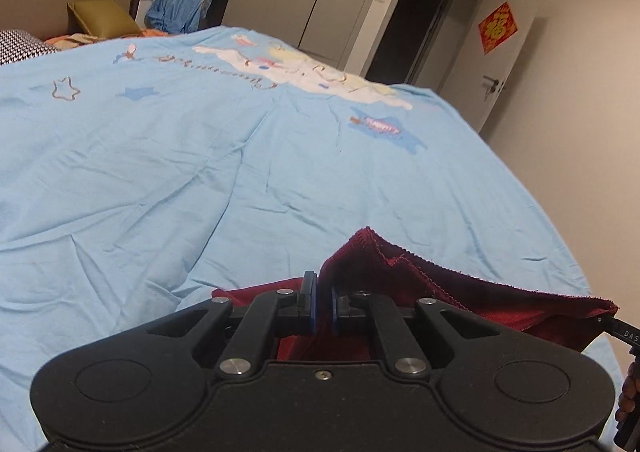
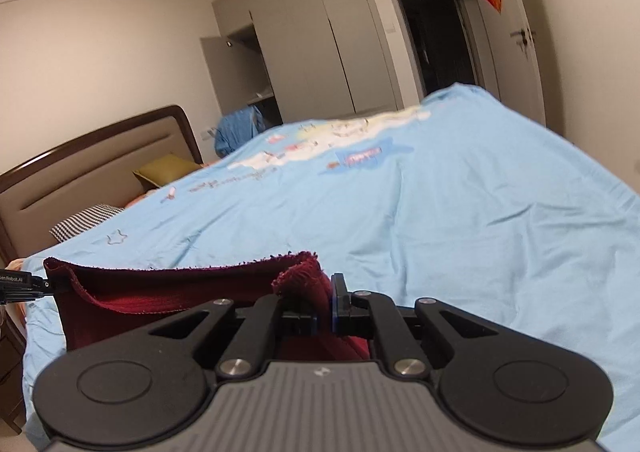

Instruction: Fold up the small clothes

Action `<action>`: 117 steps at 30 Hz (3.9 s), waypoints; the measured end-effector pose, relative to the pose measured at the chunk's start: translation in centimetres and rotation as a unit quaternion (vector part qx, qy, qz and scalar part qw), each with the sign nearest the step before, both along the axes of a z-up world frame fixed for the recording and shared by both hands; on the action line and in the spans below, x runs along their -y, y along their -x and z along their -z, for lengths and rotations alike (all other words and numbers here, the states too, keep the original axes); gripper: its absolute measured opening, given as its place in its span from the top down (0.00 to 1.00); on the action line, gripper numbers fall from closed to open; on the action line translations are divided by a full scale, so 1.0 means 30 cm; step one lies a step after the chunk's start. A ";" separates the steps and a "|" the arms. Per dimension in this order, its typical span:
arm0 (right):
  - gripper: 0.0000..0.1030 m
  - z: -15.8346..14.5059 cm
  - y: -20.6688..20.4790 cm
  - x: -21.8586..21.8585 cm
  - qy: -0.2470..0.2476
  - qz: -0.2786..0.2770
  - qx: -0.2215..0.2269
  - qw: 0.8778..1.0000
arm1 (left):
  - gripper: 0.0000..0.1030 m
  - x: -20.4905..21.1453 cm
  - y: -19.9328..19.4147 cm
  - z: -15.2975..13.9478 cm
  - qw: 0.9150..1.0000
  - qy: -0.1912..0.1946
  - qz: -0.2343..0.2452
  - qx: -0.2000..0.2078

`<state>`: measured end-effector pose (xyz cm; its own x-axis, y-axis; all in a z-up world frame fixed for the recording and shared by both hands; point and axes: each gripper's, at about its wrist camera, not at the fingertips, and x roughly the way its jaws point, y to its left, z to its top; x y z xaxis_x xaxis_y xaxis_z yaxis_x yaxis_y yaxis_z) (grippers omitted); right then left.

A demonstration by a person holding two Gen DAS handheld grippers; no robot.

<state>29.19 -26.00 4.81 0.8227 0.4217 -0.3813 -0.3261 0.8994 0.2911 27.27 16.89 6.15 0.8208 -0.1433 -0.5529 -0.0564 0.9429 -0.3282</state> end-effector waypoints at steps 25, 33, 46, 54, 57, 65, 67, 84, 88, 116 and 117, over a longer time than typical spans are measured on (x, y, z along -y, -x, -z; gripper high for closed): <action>0.92 0.237 -0.317 -0.084 0.035 0.010 -0.080 0.996 | 0.92 -0.044 -0.259 0.231 0.996 0.020 -0.059 -0.065; 0.40 0.234 -0.301 -0.083 0.051 0.025 -0.067 0.996 | 0.36 -0.008 -0.227 0.205 0.996 -0.014 -0.076 -0.049; 0.00 0.212 -0.149 -0.204 0.216 -0.009 0.016 0.976 | 0.04 0.209 -0.102 0.181 0.986 -0.162 0.026 0.010; 0.00 0.275 -0.213 -0.361 0.307 -0.012 0.047 0.950 | 0.02 0.236 -0.265 0.216 0.986 -0.163 0.026 -0.007; 0.00 0.282 -0.272 -0.364 0.309 0.017 0.053 0.949 | 0.02 0.195 -0.327 0.236 0.989 -0.148 -0.010 -0.014; 0.00 0.321 -0.376 -0.357 0.297 0.034 0.062 0.952 | 0.01 0.069 -0.388 0.346 0.992 -0.073 -0.091 -0.037; 0.00 0.339 -0.388 -0.349 0.290 0.033 0.056 0.955 | 0.01 0.077 -0.386 0.357 0.992 -0.081 -0.091 -0.031; 0.00 0.378 -0.477 -0.165 0.114 0.002 -0.036 0.993 | 0.01 0.091 -0.391 0.383 0.991 -0.093 -0.092 -0.022; 0.00 0.375 -0.470 -0.164 0.113 0.004 -0.035 0.993 | 0.01 0.092 -0.387 0.384 0.991 -0.090 -0.092 -0.020; 0.00 0.199 -0.015 -0.499 0.280 -0.014 0.081 0.956 | 0.01 0.036 0.128 0.164 0.991 -0.018 -0.123 0.047; 0.00 0.210 0.003 -0.513 0.282 -0.018 0.079 0.956 | 0.01 0.037 0.149 0.164 0.991 -0.020 -0.121 0.045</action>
